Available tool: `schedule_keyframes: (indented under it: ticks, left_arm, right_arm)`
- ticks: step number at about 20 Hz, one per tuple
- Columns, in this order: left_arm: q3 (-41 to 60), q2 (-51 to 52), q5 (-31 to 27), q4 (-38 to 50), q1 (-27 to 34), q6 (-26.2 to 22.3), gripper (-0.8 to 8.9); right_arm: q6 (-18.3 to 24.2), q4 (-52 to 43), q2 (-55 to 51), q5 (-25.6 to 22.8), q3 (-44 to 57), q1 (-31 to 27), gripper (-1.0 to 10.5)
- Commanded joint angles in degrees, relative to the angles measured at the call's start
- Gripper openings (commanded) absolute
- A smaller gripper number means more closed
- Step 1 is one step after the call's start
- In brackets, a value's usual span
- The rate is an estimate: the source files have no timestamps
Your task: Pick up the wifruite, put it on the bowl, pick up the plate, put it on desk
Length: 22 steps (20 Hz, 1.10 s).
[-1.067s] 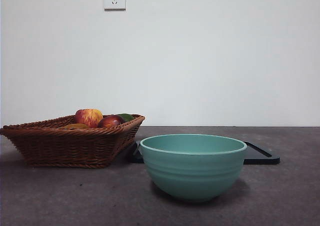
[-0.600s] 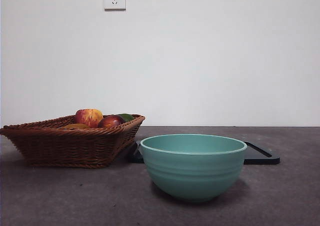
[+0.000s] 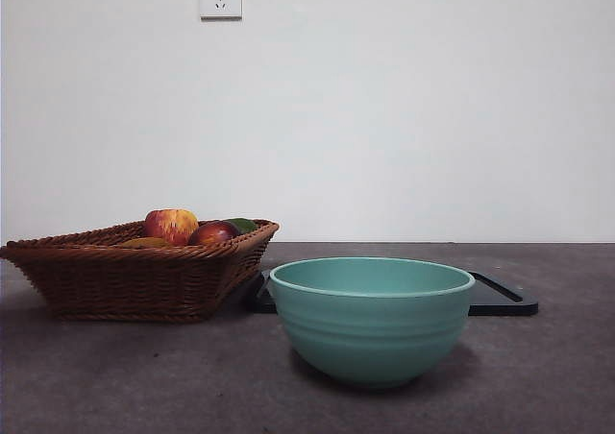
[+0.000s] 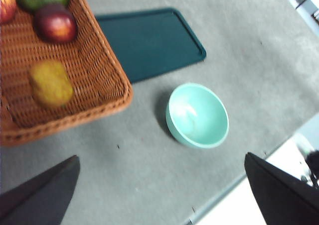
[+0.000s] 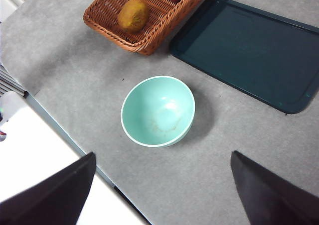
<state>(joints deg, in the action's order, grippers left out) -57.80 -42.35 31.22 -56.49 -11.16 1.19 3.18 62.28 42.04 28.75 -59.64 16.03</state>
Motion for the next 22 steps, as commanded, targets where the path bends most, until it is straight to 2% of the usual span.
schedule_keyframes:
  ticks: [1, 8, 15, 22]
  left_arm:
    - [-1.1, -2.5, -1.9, 2.8, -0.4, 1.4, 5.22]
    - [-3.9, -16.7, -10.3, 10.2, -4.4, 3.8, 4.96]
    - [-13.9, -36.5, -23.6, 11.8, -8.1, 3.4, 4.96]
    - [-15.1, -50.8, -25.9, 17.1, -8.4, 3.4, 4.96]
  right_arm:
    - [0.2, -0.5, 0.3, 0.1, -1.2, 0.2, 4.3]
    - [-0.2, -0.5, 0.3, 0.1, -1.2, 0.2, 4.3]
    - [-0.2, -0.5, 0.3, -0.2, -1.2, 0.2, 4.3]
    - [-0.2, -0.5, 0.3, -0.3, -1.2, 0.2, 4.3]
